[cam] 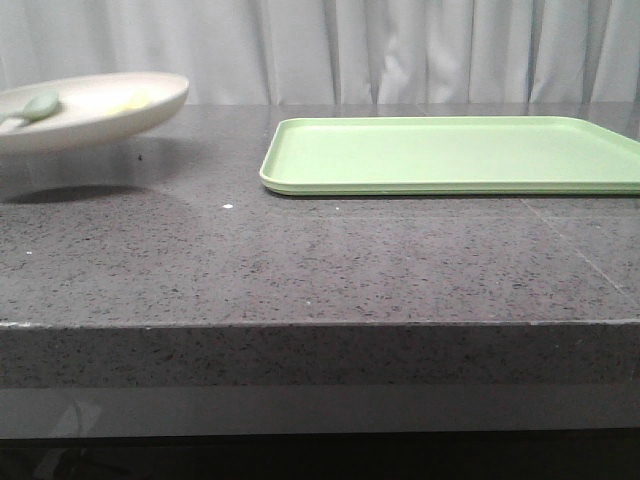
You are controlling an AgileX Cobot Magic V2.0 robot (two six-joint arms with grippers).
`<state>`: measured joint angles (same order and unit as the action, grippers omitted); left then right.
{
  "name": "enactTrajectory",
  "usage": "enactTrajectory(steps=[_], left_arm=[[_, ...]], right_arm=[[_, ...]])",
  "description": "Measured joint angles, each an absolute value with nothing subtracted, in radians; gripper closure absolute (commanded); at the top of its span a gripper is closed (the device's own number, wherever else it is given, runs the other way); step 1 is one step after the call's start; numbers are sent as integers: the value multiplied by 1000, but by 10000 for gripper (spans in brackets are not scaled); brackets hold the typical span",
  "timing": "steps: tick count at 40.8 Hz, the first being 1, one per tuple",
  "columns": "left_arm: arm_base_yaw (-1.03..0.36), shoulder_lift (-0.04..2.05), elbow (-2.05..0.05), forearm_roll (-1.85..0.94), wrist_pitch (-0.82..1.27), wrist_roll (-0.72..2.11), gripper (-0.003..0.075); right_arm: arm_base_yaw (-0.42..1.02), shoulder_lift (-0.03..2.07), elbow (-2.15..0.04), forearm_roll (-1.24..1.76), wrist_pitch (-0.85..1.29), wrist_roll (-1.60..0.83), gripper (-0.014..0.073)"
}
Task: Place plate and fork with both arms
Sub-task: 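Grip the plate rim with the left gripper and lift it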
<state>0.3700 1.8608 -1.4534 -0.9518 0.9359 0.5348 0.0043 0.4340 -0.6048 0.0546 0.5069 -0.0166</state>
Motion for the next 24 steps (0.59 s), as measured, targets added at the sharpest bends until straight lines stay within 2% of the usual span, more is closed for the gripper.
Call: enactTrajectory(steps=[10, 24], left_arm=[[289, 1855, -1561, -904, 950, 382, 741], [2, 1848, -1731, -688, 897, 103, 741]], right_arm=[[4, 434, -605, 55, 507, -17, 41], [4, 434, -605, 55, 507, -17, 41]])
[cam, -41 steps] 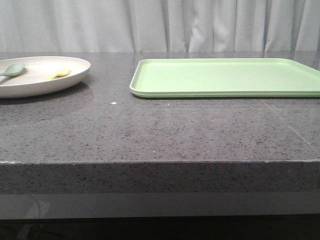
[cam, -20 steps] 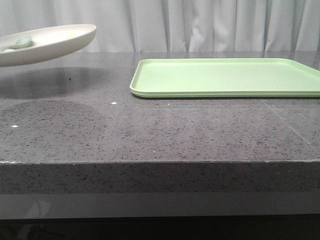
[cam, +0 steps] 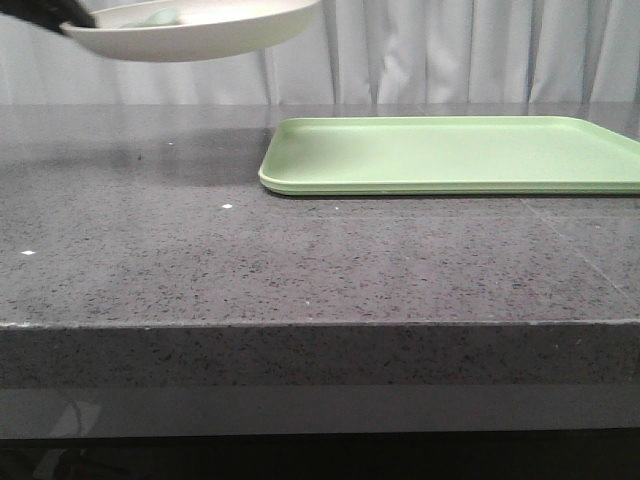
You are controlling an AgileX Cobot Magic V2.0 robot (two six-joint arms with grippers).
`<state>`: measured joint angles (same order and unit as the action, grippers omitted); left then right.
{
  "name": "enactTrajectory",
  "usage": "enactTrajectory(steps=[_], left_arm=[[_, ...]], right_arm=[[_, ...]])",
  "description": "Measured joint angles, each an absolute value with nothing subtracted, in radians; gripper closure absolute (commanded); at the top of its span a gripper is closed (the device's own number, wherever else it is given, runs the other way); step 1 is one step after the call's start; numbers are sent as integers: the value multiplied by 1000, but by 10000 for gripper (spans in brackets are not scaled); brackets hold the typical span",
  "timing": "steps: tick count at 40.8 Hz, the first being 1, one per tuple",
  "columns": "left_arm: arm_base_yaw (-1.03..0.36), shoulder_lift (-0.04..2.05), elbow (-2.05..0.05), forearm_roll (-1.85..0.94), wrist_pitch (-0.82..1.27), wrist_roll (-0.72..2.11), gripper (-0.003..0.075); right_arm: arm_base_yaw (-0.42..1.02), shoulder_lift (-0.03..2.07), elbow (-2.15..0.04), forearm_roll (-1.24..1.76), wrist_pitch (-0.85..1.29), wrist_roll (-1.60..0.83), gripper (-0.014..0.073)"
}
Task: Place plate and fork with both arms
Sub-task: 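Grip the plate rim with the left gripper and lift it, then carry the plate over the green tray and lower it onto it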
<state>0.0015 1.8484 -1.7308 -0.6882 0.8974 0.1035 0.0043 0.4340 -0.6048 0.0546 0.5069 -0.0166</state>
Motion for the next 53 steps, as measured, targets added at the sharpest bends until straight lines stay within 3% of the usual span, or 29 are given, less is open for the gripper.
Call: enactTrajectory(steps=[18, 28, 38, 53], left_arm=[[-354, 1848, -1752, -366, 753, -283, 741], [-471, 1911, -1754, -224, 688, -498, 741], [-531, 1962, -1754, 14, 636, -772, 741], [-541, 2032, -1754, 55, 574, -903, 741]], right_arm=[[4, 434, -605, 55, 507, -17, 41], [4, 434, -605, 55, 507, -17, 41], [4, 434, -605, 55, 507, -17, 41], [4, 434, -605, 55, 507, -17, 41]])
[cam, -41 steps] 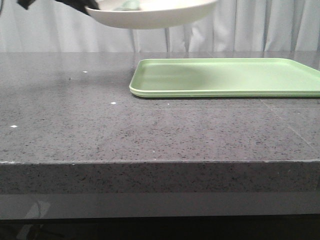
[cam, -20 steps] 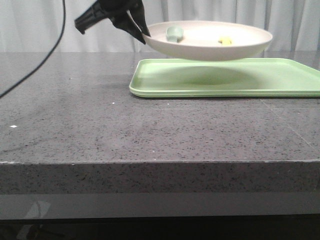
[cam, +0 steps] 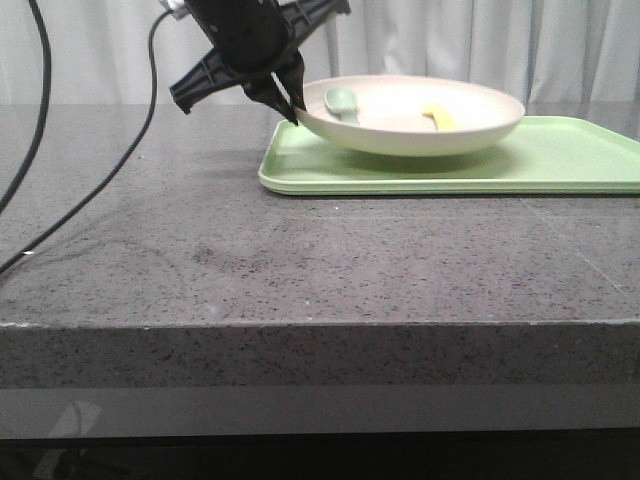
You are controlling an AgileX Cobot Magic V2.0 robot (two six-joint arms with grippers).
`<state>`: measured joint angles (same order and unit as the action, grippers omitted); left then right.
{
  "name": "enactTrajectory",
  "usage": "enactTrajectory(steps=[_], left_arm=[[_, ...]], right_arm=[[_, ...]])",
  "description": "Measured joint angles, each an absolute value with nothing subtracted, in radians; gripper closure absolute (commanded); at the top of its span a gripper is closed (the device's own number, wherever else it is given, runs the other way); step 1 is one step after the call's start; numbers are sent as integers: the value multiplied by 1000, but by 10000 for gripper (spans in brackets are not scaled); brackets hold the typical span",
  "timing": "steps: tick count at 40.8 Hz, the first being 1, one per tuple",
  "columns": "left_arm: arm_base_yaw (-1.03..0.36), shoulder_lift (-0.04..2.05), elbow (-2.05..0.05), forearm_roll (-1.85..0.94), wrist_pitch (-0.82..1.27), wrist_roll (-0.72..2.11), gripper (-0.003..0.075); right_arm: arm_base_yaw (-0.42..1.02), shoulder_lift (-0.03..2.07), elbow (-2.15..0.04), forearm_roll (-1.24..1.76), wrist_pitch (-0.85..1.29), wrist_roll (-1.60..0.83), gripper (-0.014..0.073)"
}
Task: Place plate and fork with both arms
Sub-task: 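Carry the plate over the green tray and lower it onto it, then open the left gripper and withdraw it from the plate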
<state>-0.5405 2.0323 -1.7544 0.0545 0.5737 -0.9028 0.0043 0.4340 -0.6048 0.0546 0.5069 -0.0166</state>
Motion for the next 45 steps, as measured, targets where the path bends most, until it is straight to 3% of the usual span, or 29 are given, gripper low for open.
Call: enactTrajectory(steps=[20, 29, 39, 45], left_arm=[[-563, 2054, -1754, 56, 575, -912, 729], [-563, 2054, -1754, 56, 592, -916, 588], [-563, 2054, -1758, 56, 590, -918, 358], [-563, 2054, -1758, 56, 592, -894, 346]], right_arm=[[4, 434, -605, 55, 507, -17, 41], [4, 434, -605, 55, 507, -17, 41], [4, 434, -605, 55, 507, -17, 41], [4, 434, -605, 55, 507, -17, 41]])
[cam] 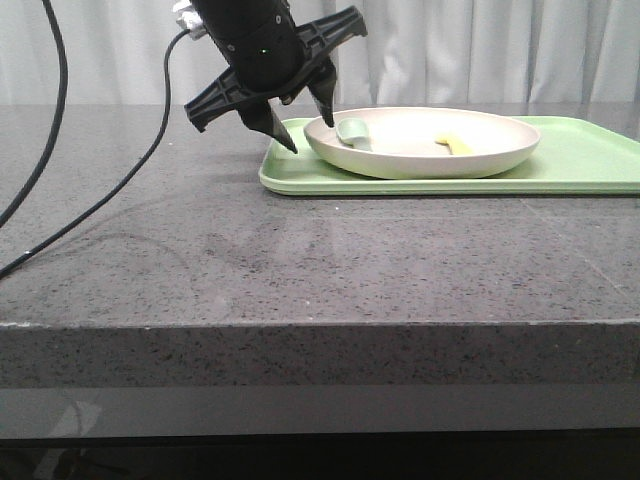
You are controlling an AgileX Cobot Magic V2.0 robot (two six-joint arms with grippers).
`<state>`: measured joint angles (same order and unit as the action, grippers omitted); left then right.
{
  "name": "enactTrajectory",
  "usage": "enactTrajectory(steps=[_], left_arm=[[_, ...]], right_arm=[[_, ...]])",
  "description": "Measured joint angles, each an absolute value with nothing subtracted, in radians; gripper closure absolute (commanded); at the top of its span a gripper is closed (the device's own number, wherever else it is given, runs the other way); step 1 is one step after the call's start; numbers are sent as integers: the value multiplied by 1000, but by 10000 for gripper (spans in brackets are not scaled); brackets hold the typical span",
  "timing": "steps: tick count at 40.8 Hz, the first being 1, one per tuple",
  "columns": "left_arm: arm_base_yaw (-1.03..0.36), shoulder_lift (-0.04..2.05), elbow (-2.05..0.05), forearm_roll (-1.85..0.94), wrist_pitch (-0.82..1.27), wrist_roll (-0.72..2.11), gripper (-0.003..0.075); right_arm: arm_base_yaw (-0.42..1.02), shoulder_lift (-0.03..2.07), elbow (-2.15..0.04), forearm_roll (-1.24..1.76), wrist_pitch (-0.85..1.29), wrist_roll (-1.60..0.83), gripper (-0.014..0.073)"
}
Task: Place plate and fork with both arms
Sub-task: 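Open the left gripper and withdraw it from the plate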
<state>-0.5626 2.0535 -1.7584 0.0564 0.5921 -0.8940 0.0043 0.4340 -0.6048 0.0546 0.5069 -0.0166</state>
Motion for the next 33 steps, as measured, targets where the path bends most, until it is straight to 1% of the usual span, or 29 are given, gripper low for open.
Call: enactTrajectory(steps=[7, 14, 19, 25, 33], left_arm=[[-563, 1997, -1758, 56, 642, -704, 346], [-563, 1842, -1758, 56, 776, -423, 346], [-563, 1690, -1724, 56, 867, -266, 346], [-563, 1468, -1585, 56, 879, -153, 346], [-563, 1170, -1345, 56, 862, -122, 346]], right_arm=[[4, 434, -605, 55, 507, -17, 41], [4, 434, -605, 55, 507, -17, 41], [4, 434, -605, 55, 507, -17, 41], [4, 434, -605, 55, 507, -17, 41], [4, 434, -605, 55, 507, -17, 41]])
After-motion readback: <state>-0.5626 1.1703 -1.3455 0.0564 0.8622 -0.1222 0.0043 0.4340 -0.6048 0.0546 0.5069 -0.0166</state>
